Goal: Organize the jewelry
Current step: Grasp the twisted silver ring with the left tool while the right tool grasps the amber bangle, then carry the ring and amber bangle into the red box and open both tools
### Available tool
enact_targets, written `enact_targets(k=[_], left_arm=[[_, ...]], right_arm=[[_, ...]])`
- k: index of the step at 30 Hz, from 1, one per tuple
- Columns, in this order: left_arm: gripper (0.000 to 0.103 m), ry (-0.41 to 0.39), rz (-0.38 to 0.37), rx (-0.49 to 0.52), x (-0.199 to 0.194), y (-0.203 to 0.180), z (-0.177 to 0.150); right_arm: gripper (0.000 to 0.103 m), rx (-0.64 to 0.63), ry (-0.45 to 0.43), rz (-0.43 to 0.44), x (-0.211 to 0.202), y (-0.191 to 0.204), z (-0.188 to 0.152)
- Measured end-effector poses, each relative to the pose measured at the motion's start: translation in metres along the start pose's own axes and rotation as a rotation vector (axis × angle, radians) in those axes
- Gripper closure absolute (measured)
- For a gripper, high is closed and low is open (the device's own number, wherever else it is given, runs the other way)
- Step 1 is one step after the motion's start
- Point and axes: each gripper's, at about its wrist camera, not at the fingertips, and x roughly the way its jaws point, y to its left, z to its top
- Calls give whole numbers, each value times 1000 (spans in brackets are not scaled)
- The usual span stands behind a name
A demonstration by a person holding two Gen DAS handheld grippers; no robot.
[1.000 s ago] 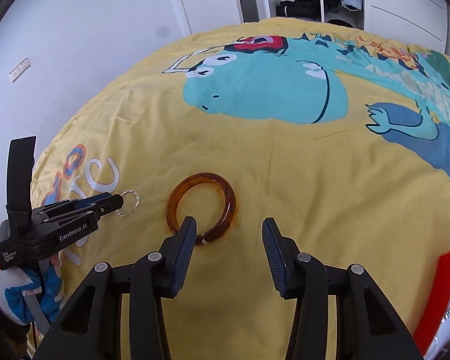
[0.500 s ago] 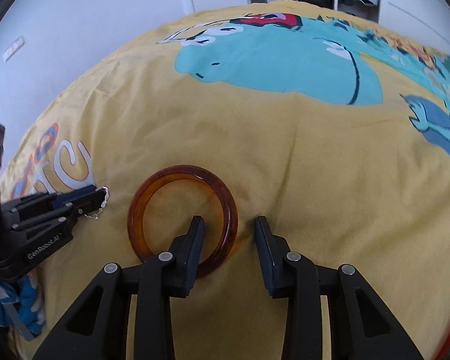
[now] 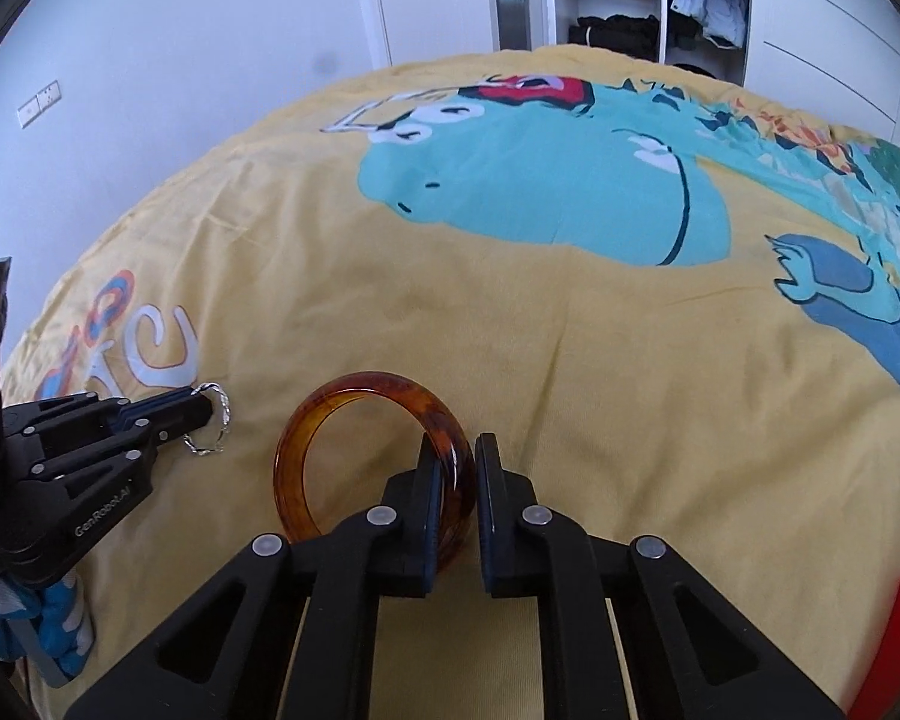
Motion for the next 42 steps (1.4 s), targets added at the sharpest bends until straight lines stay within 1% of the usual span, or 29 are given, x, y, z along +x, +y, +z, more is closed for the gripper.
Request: enact_targets(k=[7,12,18,25,31,42], left_arm=[[98,-31,19,11,-40,-7,2],[98,-61,31,28,-81,-13,-3],[98,-89,28,52,-128,-29,-13],[98,-123,11,86,-170,-55,-21],[98,-155,-16,127,-197,-89,-22],[98,-184,-71,206,-218,-161,-21]], right_arm=[[93,12,-42,3,-49,6,-2],[93,14,-79,1,-94,13,-8],[93,13,-125,-18,-149,21,-14],[93,26,-168,-53,-204,16,-24],[93,55,-203,-90,-244,-1,-37],[93,107,-245,-175,-301,-54,-63]])
